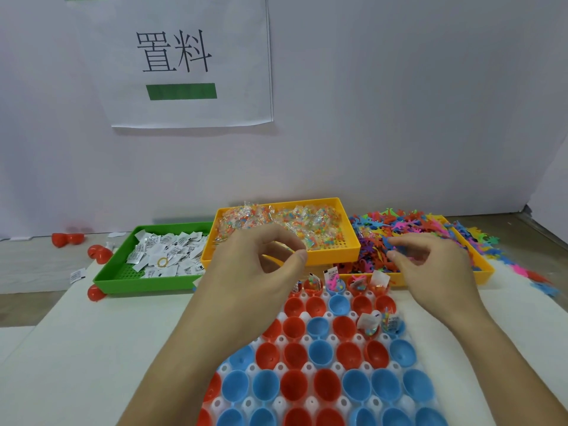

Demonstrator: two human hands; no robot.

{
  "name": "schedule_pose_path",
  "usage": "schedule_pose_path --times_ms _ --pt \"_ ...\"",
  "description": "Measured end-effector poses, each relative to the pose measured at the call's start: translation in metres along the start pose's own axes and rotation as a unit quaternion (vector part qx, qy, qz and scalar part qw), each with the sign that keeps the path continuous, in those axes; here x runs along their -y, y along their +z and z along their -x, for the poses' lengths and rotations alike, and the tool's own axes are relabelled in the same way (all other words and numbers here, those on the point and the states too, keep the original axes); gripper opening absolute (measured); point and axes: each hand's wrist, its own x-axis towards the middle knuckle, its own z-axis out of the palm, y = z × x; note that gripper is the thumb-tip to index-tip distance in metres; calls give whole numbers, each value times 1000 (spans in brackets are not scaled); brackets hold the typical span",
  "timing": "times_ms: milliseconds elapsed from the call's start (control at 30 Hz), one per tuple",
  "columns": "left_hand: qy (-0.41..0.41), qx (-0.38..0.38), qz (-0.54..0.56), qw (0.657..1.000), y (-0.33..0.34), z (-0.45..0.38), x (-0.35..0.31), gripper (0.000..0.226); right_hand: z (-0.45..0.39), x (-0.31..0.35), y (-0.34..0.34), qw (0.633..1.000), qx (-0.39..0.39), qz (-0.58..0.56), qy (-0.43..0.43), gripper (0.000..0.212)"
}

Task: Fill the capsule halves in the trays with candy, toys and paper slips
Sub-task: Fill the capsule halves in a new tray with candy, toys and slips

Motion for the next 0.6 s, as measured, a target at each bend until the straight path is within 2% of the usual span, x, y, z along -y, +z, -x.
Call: schedule_pose_path --times_ms 133,233,400,600 --pt "4 7 6 1000 2 1 -1 7 1 15 -5 993 -9 -114 4 21" --pt "3 21 21 1000 5 2 -2 8 6 36 -10 983 50 -179 -11 31" --pt "6 19 2 1000 8 3 -2 21 19 74 -14 941 188 -278 -50 54" --pt "34 -33 -36 998 4 2 -4 23 29 93 -16 914 252 -304 -91 53"
